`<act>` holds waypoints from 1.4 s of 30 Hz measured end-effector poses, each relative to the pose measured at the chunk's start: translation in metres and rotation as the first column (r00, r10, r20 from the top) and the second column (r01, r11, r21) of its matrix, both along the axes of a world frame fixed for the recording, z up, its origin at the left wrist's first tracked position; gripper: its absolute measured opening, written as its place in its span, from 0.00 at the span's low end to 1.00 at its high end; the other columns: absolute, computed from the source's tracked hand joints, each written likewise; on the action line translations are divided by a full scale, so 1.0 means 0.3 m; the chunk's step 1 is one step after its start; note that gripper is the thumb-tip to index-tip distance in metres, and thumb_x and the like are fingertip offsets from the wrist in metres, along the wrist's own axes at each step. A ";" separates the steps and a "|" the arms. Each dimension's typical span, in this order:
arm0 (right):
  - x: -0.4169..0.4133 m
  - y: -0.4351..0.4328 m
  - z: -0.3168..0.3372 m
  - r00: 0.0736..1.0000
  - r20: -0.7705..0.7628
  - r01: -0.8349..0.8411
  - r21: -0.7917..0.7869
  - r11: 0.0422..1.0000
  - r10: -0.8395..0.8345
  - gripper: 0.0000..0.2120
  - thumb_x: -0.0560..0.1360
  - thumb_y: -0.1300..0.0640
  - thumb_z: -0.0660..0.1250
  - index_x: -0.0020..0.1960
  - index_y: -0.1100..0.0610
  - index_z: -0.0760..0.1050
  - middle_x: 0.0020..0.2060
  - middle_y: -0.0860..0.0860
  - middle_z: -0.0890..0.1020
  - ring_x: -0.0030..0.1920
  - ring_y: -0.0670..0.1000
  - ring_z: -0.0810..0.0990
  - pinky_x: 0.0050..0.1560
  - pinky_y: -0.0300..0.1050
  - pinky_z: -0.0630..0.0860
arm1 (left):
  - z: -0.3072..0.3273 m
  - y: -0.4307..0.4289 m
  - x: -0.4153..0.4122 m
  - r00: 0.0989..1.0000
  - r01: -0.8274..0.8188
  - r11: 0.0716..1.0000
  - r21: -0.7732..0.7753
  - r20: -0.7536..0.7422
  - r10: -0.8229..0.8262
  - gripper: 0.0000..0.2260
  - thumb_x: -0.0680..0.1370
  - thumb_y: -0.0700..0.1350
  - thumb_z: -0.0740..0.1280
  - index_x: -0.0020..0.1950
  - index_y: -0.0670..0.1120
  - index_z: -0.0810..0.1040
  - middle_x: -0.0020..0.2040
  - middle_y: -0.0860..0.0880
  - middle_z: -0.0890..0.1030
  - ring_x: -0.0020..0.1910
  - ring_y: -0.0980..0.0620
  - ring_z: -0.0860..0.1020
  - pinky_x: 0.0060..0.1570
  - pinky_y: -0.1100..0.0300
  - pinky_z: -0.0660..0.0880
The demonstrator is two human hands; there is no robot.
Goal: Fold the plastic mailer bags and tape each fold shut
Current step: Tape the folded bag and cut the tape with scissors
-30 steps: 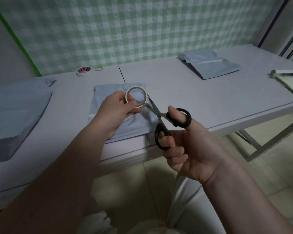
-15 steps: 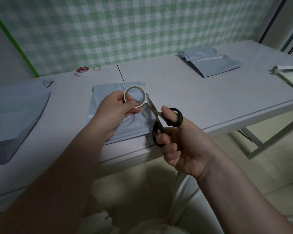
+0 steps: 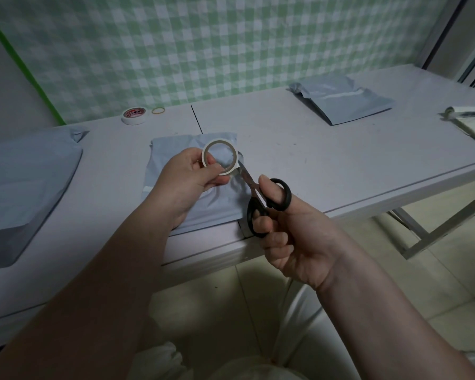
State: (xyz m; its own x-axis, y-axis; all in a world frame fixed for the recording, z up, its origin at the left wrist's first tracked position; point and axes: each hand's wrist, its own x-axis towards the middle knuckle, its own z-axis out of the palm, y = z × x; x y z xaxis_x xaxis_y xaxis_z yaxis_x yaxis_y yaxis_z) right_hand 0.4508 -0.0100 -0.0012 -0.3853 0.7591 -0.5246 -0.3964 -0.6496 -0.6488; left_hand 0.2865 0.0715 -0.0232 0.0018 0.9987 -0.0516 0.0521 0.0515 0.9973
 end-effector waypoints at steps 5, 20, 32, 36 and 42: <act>-0.006 0.001 -0.002 1.000 -0.011 0.011 -0.003 1.000 -0.011 0.17 0.64 0.42 0.68 0.39 0.52 0.66 0.22 0.48 0.70 0.15 0.41 0.63 0.13 0.30 0.59 | 0.004 -0.002 0.000 1.000 -0.005 1.000 -0.008 -0.009 0.005 0.07 0.77 0.34 0.64 0.42 0.44 0.72 0.39 0.46 0.80 0.37 0.53 0.82 0.46 0.63 0.79; 0.025 -0.003 0.046 0.991 0.115 0.050 0.148 0.988 -0.068 0.16 0.62 0.44 0.70 0.36 0.55 0.70 0.25 0.49 0.74 0.17 0.41 0.65 0.15 0.30 0.60 | 0.012 -0.010 0.008 0.999 -0.049 0.999 -0.017 0.007 0.049 0.06 0.78 0.35 0.64 0.42 0.43 0.73 0.37 0.49 0.81 0.37 0.53 0.82 0.48 0.61 0.79; 0.048 0.253 0.018 -0.085 0.846 -0.335 0.473 0.815 -0.526 0.13 0.71 0.54 0.69 0.33 0.58 0.69 0.30 0.52 0.69 0.36 0.57 0.70 0.32 0.41 0.63 | 0.102 -0.074 -0.107 0.780 -0.293 0.877 0.380 -0.436 0.449 0.05 0.72 0.43 0.73 0.46 0.49 0.84 0.39 0.53 0.82 0.34 0.57 0.79 0.40 0.62 0.75; 0.022 0.270 -0.005 -0.180 0.832 -0.371 0.436 0.820 -0.524 0.05 0.73 0.58 0.66 0.39 0.58 0.72 0.34 0.54 0.70 0.38 0.58 0.69 0.39 0.44 0.66 | 0.083 -0.085 -0.240 0.482 -0.242 0.832 0.499 -0.682 0.550 0.08 0.75 0.44 0.67 0.49 0.42 0.84 0.43 0.45 0.83 0.45 0.47 0.79 0.45 0.59 0.69; 0.022 0.275 -0.054 -0.293 0.750 -0.441 0.444 0.780 -0.593 0.09 0.75 0.56 0.64 0.49 0.59 0.80 0.46 0.58 0.78 0.47 0.60 0.74 0.41 0.45 0.67 | 0.032 -0.081 -0.341 0.275 -0.201 0.908 0.368 -0.868 0.413 0.12 0.78 0.41 0.64 0.59 0.41 0.80 0.55 0.40 0.81 0.55 0.41 0.76 0.51 0.55 0.68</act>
State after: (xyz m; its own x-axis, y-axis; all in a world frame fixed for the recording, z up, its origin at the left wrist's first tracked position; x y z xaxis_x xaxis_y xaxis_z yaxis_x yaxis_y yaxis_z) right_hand 0.4574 0.0724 -0.0175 0.2229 0.9260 0.3047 0.9530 -0.1413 -0.2679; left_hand 0.1843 0.0471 -0.0136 -0.2485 0.9036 0.3489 0.9418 0.1411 0.3052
